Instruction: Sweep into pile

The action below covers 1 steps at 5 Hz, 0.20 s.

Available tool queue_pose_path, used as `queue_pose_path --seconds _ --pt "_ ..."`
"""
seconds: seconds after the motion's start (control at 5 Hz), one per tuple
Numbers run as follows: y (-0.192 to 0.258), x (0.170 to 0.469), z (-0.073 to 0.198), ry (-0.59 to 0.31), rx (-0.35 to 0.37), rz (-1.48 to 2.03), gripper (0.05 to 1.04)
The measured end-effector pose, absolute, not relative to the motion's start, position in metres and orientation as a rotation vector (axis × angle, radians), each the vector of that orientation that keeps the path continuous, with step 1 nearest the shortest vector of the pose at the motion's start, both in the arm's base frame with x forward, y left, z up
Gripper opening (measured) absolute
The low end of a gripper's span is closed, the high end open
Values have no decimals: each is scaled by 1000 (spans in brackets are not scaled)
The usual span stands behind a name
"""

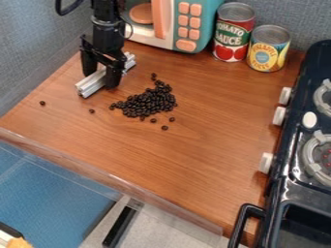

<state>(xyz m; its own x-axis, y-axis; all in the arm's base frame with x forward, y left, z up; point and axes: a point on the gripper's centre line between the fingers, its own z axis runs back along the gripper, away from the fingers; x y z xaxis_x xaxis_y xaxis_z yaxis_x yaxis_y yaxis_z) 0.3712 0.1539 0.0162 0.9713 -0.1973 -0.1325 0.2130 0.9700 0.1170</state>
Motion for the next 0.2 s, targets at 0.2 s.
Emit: queue_pose_path --seconds 0.2 --pt "164 374 48 60 116 -205 1007"
